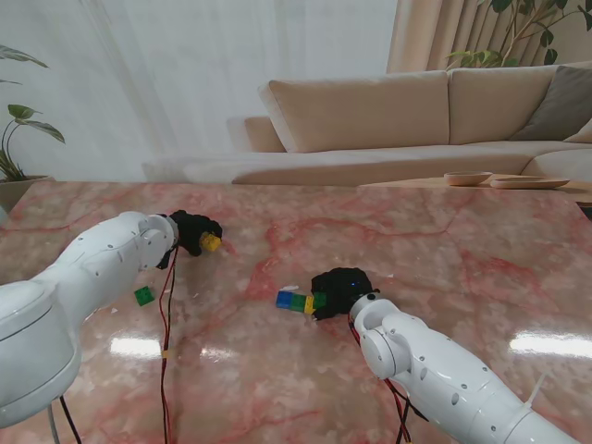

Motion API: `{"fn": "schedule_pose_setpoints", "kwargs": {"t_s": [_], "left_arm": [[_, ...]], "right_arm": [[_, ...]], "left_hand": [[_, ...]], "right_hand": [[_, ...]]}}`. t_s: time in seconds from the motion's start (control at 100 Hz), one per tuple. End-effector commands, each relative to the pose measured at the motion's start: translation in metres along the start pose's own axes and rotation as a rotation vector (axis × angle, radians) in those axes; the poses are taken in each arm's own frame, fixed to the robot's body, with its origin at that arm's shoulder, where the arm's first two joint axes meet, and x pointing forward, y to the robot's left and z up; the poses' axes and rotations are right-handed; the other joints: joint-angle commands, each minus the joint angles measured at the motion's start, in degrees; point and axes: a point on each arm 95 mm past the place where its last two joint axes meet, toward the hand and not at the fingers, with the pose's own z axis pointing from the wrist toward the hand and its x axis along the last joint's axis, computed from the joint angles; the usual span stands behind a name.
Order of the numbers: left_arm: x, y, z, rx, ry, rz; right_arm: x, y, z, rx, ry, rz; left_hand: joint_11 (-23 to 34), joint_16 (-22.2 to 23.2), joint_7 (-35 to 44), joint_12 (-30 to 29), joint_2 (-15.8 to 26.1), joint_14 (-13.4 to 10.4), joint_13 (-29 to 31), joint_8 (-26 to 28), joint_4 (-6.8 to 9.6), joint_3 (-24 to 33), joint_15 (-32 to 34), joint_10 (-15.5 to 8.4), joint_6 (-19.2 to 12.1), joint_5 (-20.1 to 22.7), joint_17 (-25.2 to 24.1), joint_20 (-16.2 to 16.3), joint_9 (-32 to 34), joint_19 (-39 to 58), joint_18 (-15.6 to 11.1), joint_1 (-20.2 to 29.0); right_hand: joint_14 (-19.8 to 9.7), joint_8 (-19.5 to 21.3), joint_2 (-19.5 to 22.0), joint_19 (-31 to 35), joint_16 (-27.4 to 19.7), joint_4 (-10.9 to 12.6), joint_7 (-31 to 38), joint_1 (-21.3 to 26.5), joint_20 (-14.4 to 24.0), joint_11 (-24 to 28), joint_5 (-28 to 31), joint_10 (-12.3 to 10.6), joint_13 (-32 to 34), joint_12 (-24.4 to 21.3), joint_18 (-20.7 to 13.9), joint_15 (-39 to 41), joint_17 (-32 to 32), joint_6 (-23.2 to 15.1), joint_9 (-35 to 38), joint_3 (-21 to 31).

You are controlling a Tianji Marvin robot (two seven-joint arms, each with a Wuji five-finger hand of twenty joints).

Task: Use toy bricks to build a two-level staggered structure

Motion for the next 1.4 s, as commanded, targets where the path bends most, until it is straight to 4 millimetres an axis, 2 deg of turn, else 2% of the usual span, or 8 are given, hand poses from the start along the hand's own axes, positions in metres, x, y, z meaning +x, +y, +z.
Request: {"fn": "schedule_pose_setpoints", "kwargs": {"t_s": [0.0, 0.1, 0.32, 0.72, 1.02, 1.12, 1.21, 1.39], "left_arm": [[-0.004, 0.011, -0.002, -0.012, -0.011, -0.001], [-0.004, 0.013, -0.002, 0.035, -0.012, -0.006], [-0.003, 0.017, -0.003, 0.052, -0.002, -0.010], [-0.005, 0.029, -0.004, 0.032, -0.006, 0.035], [-0.002, 0.036, -0.005, 0.092, 0.006, 0.036], [-0.001, 0.037, -0.005, 0.108, 0.009, 0.027], [0.000, 0.039, -0.005, 0.115, 0.008, 0.006], [0.003, 0.041, -0.004, 0.138, -0.003, -0.054]], "right_arm": [[-0.001, -0.017, -0.004, 0.052, -0.006, 0.007], [-0.001, -0.018, -0.003, 0.055, -0.006, 0.008], [-0.002, -0.020, -0.002, 0.059, -0.005, 0.010], [-0.003, -0.024, -0.001, 0.063, -0.004, 0.012], [-0.003, -0.026, 0.000, 0.067, 0.000, 0.016], [-0.003, -0.026, 0.001, 0.068, 0.000, 0.016], [-0.003, -0.027, 0.001, 0.070, 0.001, 0.015], [-0.004, -0.027, 0.001, 0.071, 0.001, 0.015]], "left_hand": [[3.03, 2.09, 6.34, 1.94, -1.27, 1.56, 3.11, 3.48, -1.50, -0.88, 2.83, -1.27, -0.47, -1.80, 0.00, 1.09, 1.73, 4.11, 1.73, -2.29], [5.43, 3.67, 16.76, 3.80, -2.34, 1.87, 6.92, 9.00, -1.81, -0.90, 4.98, -1.63, -2.58, -1.40, 1.96, 1.26, 6.92, 7.01, 2.64, -2.92], [6.17, 3.69, 21.00, 4.36, -3.61, 2.20, 9.71, 10.68, -2.26, -1.85, 5.37, -2.10, -4.94, 6.28, 2.84, 1.19, 12.45, 8.15, 3.60, -4.01], [8.86, 5.17, 22.19, 7.25, -7.34, 2.30, 11.90, 11.73, -2.76, -1.48, 7.55, -1.61, -4.38, 5.84, 5.16, 2.76, 14.01, 13.00, 4.76, -3.21], [13.16, 7.38, 28.13, 10.42, -6.55, 2.93, 17.34, 15.59, -2.60, -1.86, 11.96, -1.87, -6.42, 12.56, 8.63, 4.36, 20.92, 18.00, 6.39, -2.44], [13.85, 7.38, 30.00, 11.88, -5.37, 3.23, 18.56, 12.81, -6.30, -5.72, 13.03, -1.73, -7.38, 14.53, 9.07, 3.91, 23.13, 19.16, 6.89, 1.00], [10.73, 7.19, 31.50, 18.42, -3.29, 3.70, 19.20, 7.50, -6.05, -9.17, 13.29, -0.90, -8.13, 16.56, 9.07, 3.43, 26.11, 19.36, 7.30, 4.01], [7.76, 6.73, 30.88, 20.05, -2.98, 4.35, 20.84, -0.68, -5.83, -9.69, 13.15, 0.03, -9.48, 22.65, 9.22, 3.34, 31.14, 19.32, 7.90, 5.39]], "right_hand": [[-1.12, -0.86, 2.56, 1.10, 1.22, -0.21, 3.17, 3.65, 0.21, 0.98, 3.95, -2.26, 1.57, 1.30, -0.16, -0.15, -0.42, -7.37, 2.35, 6.88], [-1.15, -0.89, 2.65, 1.10, 1.22, -0.24, 3.17, 3.53, 0.22, 0.94, 3.98, -2.30, 1.59, 1.28, -0.16, -0.14, -0.41, -7.37, 2.34, 6.79], [-1.14, -0.90, 2.65, 1.08, 1.24, -0.21, 3.20, 3.61, 0.25, 0.94, 4.01, -2.29, 1.60, 1.30, -0.16, -0.14, -0.41, -7.35, 2.37, 6.73], [-1.11, -0.92, 2.55, 1.07, 1.25, -0.20, 3.23, 3.66, 0.28, 0.93, 4.17, -2.29, 1.66, 1.32, -0.16, -0.12, -0.41, -7.53, 2.50, 6.73], [-1.14, -0.93, 2.61, 1.06, 1.24, -0.21, 3.23, 3.62, 0.30, 0.91, 4.20, -2.35, 1.68, 1.33, -0.16, -0.16, -0.41, -7.58, 2.56, 6.75], [-1.12, -0.93, 2.64, 1.03, 1.24, -0.21, 3.24, 3.60, 0.30, 0.90, 4.21, -2.35, 1.67, 1.33, -0.14, -0.16, -0.45, -7.55, 2.55, 6.74], [-1.12, -0.95, 2.63, 1.02, 1.24, -0.21, 3.23, 3.57, 0.30, 0.89, 4.24, -2.35, 1.67, 1.33, -0.12, -0.17, -0.46, -7.59, 2.58, 6.74], [-1.11, -0.94, 2.69, 1.01, 1.26, -0.19, 3.25, 3.61, 0.31, 0.90, 4.23, -2.37, 1.66, 1.35, -0.12, -0.15, -0.45, -7.54, 2.56, 6.78]]}}
